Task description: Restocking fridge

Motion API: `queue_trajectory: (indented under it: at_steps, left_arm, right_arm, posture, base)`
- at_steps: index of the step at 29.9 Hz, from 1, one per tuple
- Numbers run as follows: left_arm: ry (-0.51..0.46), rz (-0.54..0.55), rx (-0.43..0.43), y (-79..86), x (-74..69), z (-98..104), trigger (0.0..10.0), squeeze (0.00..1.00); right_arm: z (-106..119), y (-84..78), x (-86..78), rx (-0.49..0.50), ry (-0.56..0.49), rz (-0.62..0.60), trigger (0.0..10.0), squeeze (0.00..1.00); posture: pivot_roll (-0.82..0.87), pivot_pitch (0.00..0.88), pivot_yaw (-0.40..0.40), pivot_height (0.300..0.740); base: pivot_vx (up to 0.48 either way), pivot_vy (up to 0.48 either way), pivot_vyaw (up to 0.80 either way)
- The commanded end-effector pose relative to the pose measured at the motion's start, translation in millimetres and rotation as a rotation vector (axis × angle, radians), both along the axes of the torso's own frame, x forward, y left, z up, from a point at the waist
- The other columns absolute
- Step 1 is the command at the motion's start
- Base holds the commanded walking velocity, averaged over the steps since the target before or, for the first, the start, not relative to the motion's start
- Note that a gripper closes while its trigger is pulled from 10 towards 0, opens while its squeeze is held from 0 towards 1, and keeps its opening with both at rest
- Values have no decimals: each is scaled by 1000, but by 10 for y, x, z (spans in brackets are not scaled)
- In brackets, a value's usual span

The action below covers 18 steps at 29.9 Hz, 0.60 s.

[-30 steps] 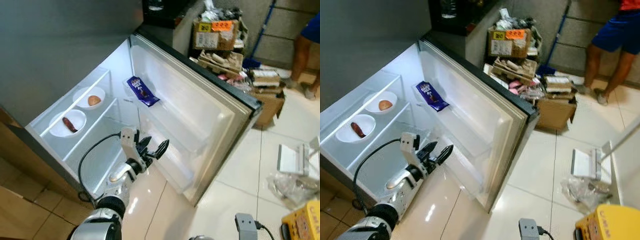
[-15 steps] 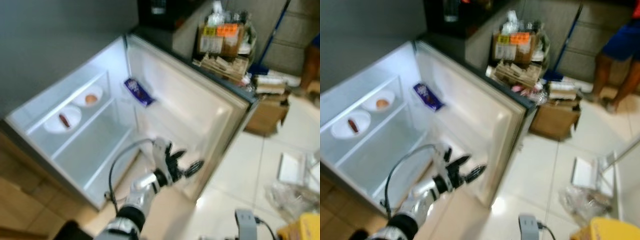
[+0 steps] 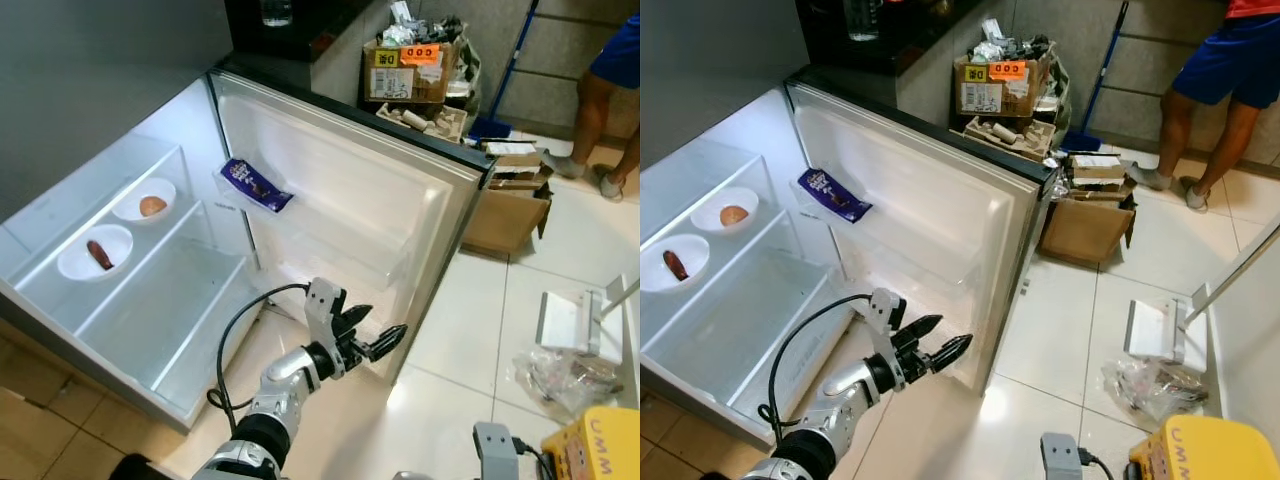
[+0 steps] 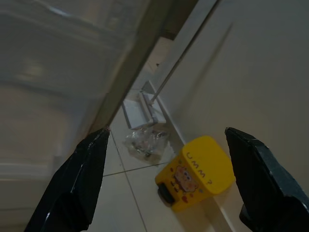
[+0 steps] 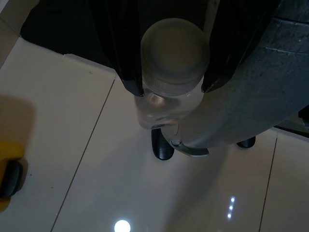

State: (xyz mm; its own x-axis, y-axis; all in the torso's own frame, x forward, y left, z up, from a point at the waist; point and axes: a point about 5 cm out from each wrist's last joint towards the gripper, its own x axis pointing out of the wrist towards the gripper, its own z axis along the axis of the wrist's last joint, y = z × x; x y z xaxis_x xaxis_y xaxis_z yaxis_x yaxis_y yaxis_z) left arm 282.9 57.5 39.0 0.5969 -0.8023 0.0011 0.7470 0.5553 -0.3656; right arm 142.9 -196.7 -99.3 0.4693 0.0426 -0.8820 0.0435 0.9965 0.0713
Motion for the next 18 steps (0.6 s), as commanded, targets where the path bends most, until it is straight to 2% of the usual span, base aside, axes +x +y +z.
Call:
queue_trajectory:
  at_steps: [1, 2, 3, 5, 7, 11, 12, 18]
  left_arm:
    - [-23, -77, -30, -24, -39, 48, 10000, 0]
    - [-33, -156, -68, -99, -85, 94, 10000, 0]
    - [-33, -156, -68, -99, -85, 94, 10000, 0]
    - [-37, -299, -108, -193, -202, 130, 10000, 0]
    - [-13, -367, -96, -175, -292, 72, 10000, 0]
    - [13, -367, -76, -122, -316, 7, 10000, 0]
    - [52, -282, -27, 20, -275, -95, 10000, 0]
    - [52, -282, -27, 20, -275, -95, 10000, 0]
  right_arm:
    - [3, -6, 4, -2, -3, 3, 10000, 0]
    - [3, -12, 3, -3, -2, 4, 10000, 0]
    - [3, -12, 3, -3, -2, 4, 10000, 0]
    - [4, -19, 2, -4, -2, 3, 10000, 0]
    - [4, -17, 2, -1, -3, 2, 10000, 0]
    - [4, -14, 1, 0, -4, 1, 10000, 0]
    - [9, -2, 16, 5, -13, 14, 10000, 0]
    - [9, -2, 16, 5, -13, 14, 10000, 0]
  posture:
    - [-45, 81, -13, 740]
    - [-46, 82, -14, 740]
    - [-46, 82, -14, 740]
    - [-50, 83, -13, 740]
    - [-51, 85, -11, 740]
    - [-51, 85, -11, 740]
    - [-46, 87, -9, 740]
    - [-46, 87, -9, 740]
  base:
    - [0, 0, 0]
    - [0, 0, 0]
    - [0, 0, 0]
    - [0, 0, 0]
    - [0, 0, 0]
    - [0, 0, 0]
    - [0, 0, 0]
    - [0, 0, 0]
